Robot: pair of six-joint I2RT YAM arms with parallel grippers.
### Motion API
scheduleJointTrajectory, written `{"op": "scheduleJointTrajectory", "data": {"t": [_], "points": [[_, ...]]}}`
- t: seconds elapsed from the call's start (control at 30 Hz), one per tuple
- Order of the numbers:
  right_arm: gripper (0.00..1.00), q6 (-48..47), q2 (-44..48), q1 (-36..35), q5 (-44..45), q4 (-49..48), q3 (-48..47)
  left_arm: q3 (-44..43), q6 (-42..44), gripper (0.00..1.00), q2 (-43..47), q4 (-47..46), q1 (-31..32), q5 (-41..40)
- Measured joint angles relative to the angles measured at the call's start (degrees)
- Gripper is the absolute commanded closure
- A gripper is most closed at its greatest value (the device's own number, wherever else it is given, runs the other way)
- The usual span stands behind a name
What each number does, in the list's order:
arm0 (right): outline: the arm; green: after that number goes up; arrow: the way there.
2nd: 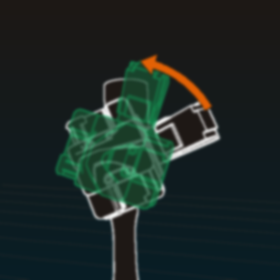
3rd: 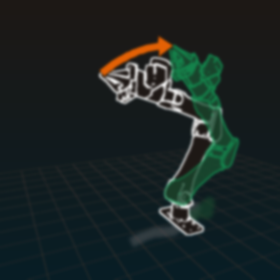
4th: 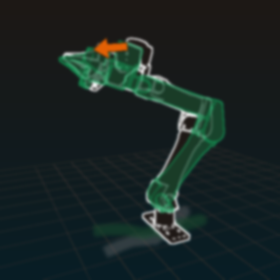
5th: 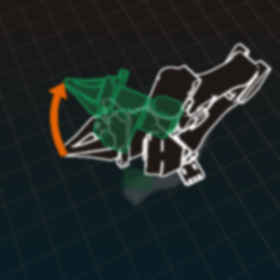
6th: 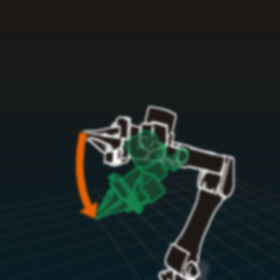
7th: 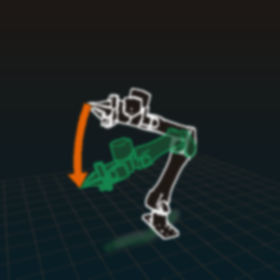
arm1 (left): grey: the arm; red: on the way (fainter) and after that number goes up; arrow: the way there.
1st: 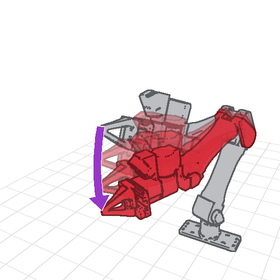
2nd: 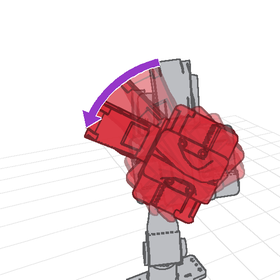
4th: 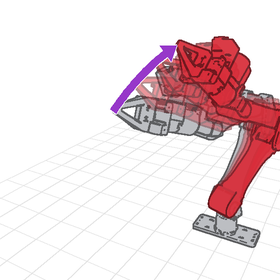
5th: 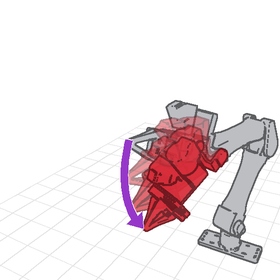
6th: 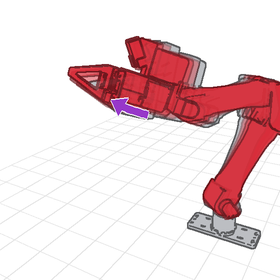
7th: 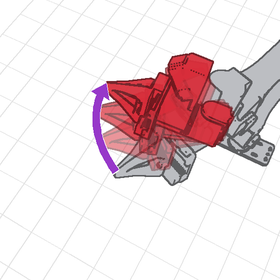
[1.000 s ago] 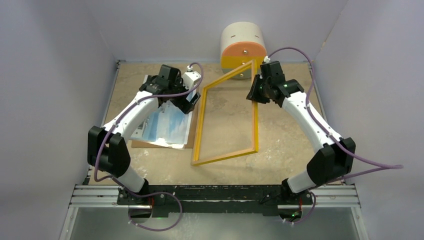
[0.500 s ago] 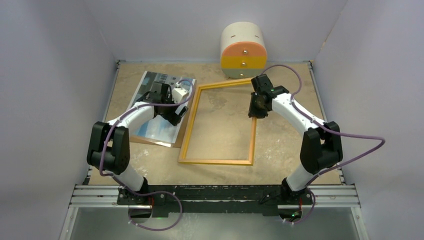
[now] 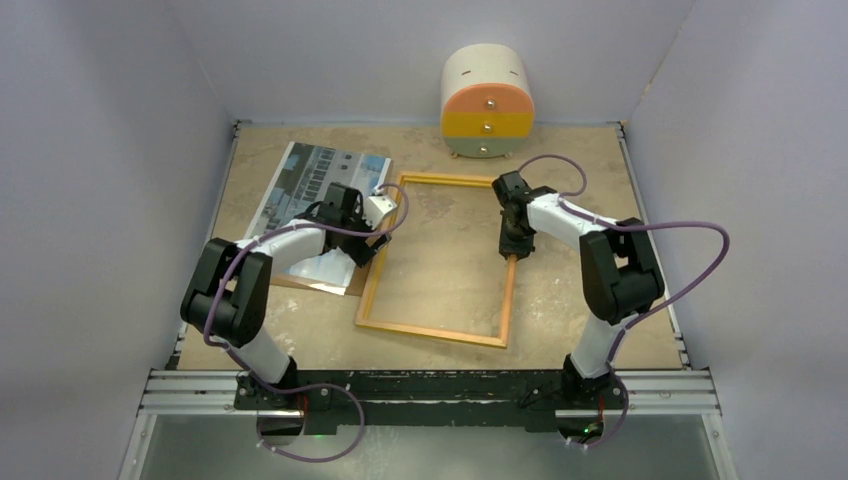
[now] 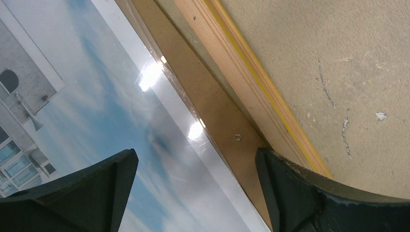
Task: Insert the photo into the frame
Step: Turn over the photo frame at the center of the board.
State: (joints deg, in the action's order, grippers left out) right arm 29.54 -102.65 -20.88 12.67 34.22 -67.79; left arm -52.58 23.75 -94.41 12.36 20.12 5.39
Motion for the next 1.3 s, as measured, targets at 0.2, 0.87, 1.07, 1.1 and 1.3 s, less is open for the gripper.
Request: {"op": "scheduleJointTrajectory", "data": {"t": [0.2,0.87,1.07,1.1,1.3], "points": [[1.00,0.55,-0.72,0.00,0.76,-1.29,1.40,0.42,1.11,0.00,-0.02,-1.31,1.01,-0.90],[0.48,3.54,1.51,3.28,1.53,-4.35,5.25,1.40,1.97,0.00,-0.20,-1.46,5.55,1.57],[0.41,4.00,2.45,5.31,-0.70,-5.27,6.58,1.81,1.97,0.00,-0.20,-2.08,6.73,2.97],[0.40,4.07,2.56,5.57,-0.81,-5.44,6.75,1.81,1.97,0.00,-0.20,-2.05,6.88,3.28],[0.25,5.01,2.95,6.43,0.07,-5.33,6.86,1.81,1.95,0.00,-0.17,-0.44,7.63,6.60]]}}
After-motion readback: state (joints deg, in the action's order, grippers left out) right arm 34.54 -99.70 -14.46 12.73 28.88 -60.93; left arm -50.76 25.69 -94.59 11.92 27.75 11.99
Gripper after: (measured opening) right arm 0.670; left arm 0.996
